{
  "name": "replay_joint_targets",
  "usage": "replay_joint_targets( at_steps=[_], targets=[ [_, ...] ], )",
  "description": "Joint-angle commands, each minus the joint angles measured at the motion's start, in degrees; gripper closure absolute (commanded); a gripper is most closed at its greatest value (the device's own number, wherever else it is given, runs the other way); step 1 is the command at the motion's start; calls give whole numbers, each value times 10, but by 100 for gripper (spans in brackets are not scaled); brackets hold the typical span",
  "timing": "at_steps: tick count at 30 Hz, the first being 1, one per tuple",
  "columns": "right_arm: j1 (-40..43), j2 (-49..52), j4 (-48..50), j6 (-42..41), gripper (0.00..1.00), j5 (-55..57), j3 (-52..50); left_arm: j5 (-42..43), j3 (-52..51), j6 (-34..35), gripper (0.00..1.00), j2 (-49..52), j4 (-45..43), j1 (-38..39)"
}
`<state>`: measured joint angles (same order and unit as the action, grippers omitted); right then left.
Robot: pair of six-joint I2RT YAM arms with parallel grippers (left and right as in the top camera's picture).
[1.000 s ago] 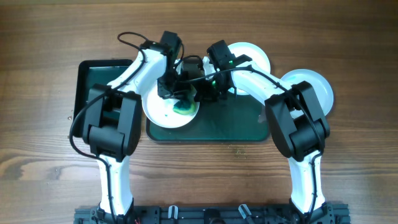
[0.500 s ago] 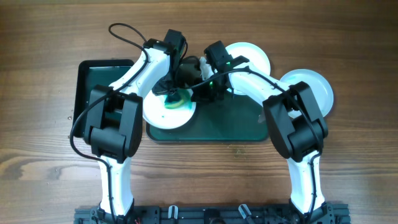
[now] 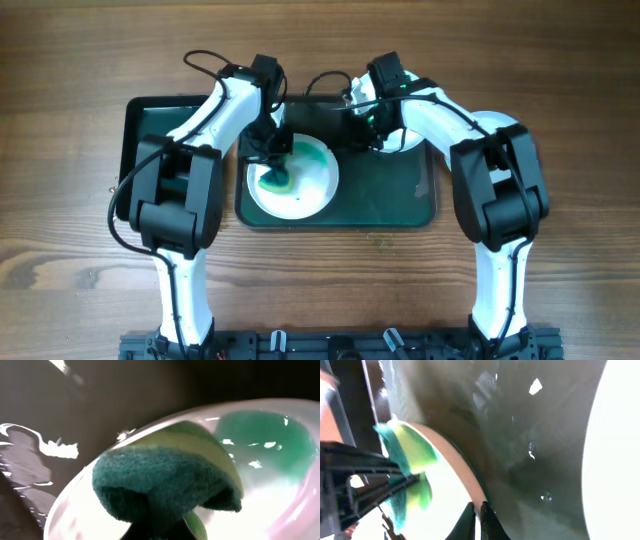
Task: Clean dirty plates on tray and stack at the side
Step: 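Scrub the held plate with the sponge in the left gripper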
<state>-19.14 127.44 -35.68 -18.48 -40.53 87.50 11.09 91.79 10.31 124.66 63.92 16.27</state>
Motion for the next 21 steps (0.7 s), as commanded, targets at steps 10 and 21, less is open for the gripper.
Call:
replay_joint_targets(
  at_steps=[10, 21],
  targets=[
    [6, 19, -4, 12, 96, 21, -16, 83, -17, 57, 96, 22, -76, 8],
    [-10, -100, -43, 24, 65, 145, -13, -11, -7, 66, 96, 22, -163, -19]
  ],
)
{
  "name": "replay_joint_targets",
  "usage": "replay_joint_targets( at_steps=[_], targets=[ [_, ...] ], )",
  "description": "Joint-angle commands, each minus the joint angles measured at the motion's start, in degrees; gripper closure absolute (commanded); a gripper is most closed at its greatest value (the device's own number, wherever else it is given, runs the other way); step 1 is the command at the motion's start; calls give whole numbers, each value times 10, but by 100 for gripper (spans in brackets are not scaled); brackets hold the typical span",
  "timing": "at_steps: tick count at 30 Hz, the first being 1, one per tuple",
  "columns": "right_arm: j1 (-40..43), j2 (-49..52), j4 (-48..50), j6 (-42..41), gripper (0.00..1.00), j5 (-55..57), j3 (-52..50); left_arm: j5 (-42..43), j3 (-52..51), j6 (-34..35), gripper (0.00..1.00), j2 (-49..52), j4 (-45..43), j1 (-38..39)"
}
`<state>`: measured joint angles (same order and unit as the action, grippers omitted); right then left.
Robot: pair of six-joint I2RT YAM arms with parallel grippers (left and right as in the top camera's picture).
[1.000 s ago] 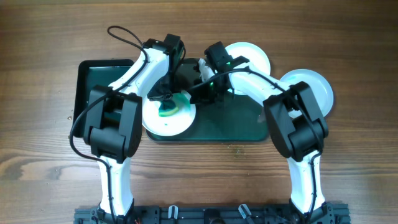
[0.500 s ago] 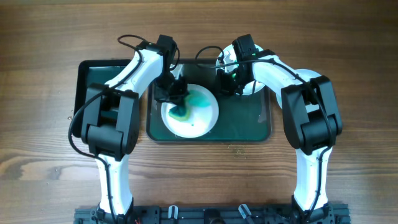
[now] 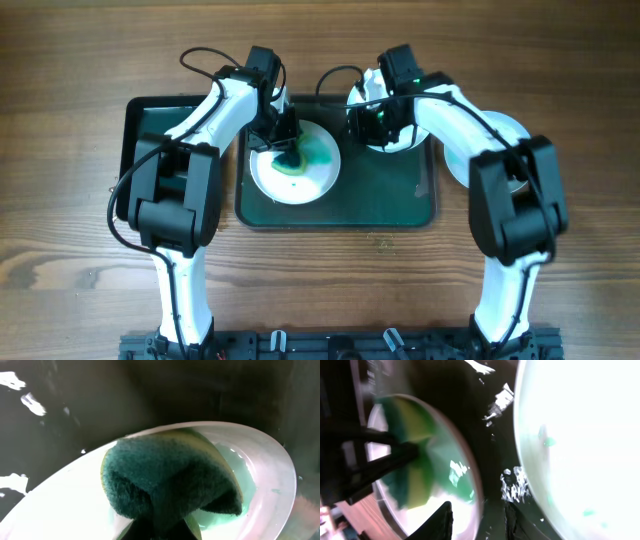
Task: Clean dirty plates on tray and stack at the side
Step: 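Scrub the held plate with the sponge in the left gripper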
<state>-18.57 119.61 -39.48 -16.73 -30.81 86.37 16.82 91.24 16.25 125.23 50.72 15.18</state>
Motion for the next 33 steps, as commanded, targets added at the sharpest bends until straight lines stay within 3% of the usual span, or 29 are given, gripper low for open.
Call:
replay_joint_targets(
  at_steps=[1, 8, 15, 20, 25, 30, 33],
  targets=[
    [-23, -20, -3, 6, 65, 57, -4, -69, -2, 7, 96, 16, -36, -8],
    [-96, -5, 22, -61, 72, 228, -28, -69, -2, -6, 96, 16, -43, -8],
    [-103, -1, 43, -76, 76, 276, -36, -69, -2, -6, 96, 16, -42, -8],
    [-103, 14, 64, -74, 76, 250, -36, -69, -2, -6, 96, 16, -38, -8],
    [-102, 36, 73, -110, 94, 212, -36, -69, -2, -6, 96, 16, -41, -8],
    [-89, 38, 66, -122, 96, 191, -36, -69, -2, -3, 96, 16, -40, -8],
    [-76, 38, 65, -130, 96, 182, -44, -116, -2, 76, 96, 16, -24, -8]
  ],
)
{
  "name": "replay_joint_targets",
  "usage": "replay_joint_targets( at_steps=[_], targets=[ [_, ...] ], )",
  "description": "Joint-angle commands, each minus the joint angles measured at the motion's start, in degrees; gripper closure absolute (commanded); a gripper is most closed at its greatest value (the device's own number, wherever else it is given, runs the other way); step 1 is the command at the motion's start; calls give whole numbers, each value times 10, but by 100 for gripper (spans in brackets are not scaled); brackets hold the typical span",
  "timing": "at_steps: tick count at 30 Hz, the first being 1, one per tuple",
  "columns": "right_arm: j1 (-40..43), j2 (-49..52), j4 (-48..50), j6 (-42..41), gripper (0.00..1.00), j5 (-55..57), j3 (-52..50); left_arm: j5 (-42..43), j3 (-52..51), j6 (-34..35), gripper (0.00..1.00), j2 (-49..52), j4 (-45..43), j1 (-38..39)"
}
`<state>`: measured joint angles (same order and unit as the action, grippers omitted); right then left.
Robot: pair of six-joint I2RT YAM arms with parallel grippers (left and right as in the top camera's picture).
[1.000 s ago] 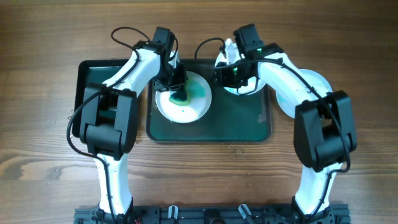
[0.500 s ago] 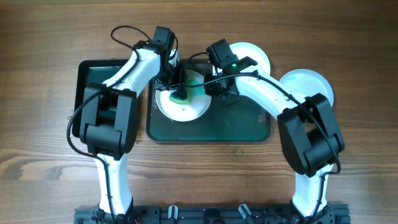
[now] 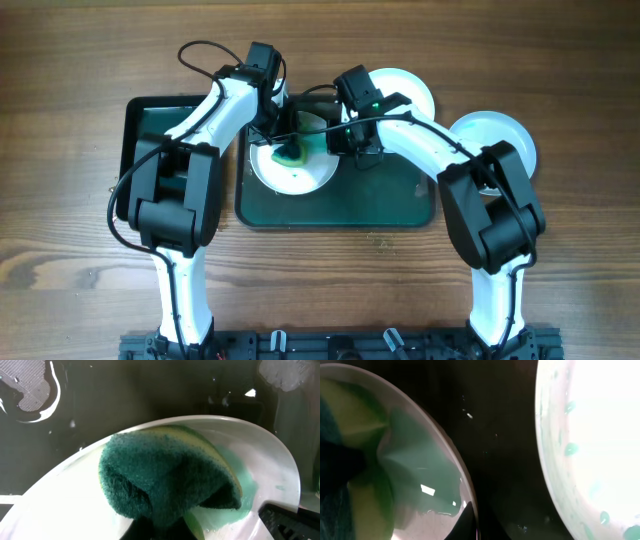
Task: Clean dirty plates on tray and stack at the side
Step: 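Scrub the held plate with the sponge in the left gripper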
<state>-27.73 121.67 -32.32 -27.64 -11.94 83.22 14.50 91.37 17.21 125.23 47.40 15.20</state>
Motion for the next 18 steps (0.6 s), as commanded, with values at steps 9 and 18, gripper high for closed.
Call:
replay_joint_targets(
  at_steps=[9, 18],
  targets=[
    [70, 18, 53, -14, 96, -124, -59, -169, -3, 269, 96, 16, 129, -4],
    [70, 18, 60, -24, 96, -126, -59, 37, -3, 107, 96, 16, 128, 57]
  ],
)
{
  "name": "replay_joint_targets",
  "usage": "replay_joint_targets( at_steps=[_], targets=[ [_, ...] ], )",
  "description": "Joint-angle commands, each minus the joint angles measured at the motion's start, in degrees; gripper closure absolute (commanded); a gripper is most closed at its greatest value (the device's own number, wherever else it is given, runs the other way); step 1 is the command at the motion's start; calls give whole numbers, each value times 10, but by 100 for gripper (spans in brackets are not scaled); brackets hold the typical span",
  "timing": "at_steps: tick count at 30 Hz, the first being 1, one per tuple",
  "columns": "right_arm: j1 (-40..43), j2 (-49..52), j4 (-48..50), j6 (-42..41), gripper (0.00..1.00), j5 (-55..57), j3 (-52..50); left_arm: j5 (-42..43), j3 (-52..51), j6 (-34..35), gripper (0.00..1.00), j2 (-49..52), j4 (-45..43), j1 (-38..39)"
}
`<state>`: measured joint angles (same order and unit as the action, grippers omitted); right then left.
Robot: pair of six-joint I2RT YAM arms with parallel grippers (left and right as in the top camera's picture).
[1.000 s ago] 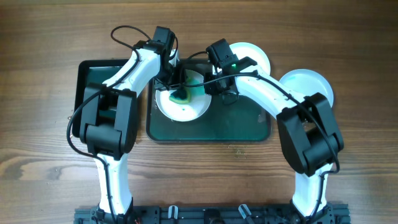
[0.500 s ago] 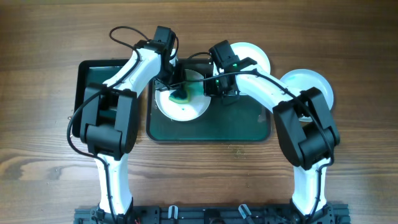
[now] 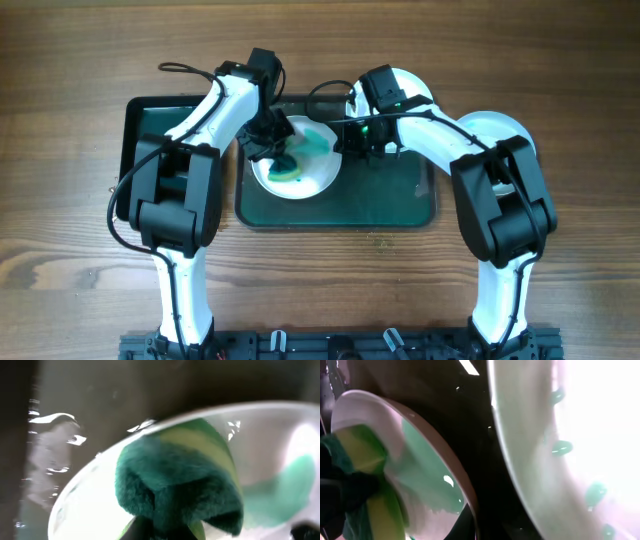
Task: Clean dirty plates on tray and stack at the side
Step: 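Scrub the held plate with the sponge in the left gripper, then carry the plate with the right gripper and stack it on the first plate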
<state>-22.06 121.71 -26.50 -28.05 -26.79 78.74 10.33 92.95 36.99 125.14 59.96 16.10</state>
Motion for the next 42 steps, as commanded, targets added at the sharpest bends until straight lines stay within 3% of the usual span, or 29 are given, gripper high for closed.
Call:
replay_joint_targets(
  at_steps=[1, 5, 8, 15, 18, 22, 29, 30, 36, 42],
  targets=[
    [13, 17, 3, -20, 96, 23, -14, 76, -19, -105, 96, 17, 2, 60],
    [13, 17, 3, -20, 96, 23, -14, 60, -19, -111, 96, 17, -3, 92],
    [13, 17, 3, -19, 96, 22, -14, 41, -19, -56, 96, 17, -6, 104],
    [13, 17, 2, -19, 96, 20, -14, -292, -20, 139, 96, 17, 0, 105],
    [13, 17, 1, -19, 96, 20, -14, -395, -19, 150, 96, 17, -11, 105],
    [13, 17, 1, -17, 96, 21, -14, -443, 2, 149, 96, 17, -14, 103],
    [13, 17, -3, -4, 96, 22, -14, -424, 95, 112, 96, -15, 41, 67],
    [11, 17, -1, -2, 96, 20, -14, -382, 110, 68, 96, -32, 43, 55],
    [-7, -22, -2, 60, 96, 31, -7, -129, 122, -45, 96, -89, 48, -32],
    [-50, -124, -32, 120, 96, 203, -7, -112, 121, -53, 96, -89, 56, -90]
  ],
)
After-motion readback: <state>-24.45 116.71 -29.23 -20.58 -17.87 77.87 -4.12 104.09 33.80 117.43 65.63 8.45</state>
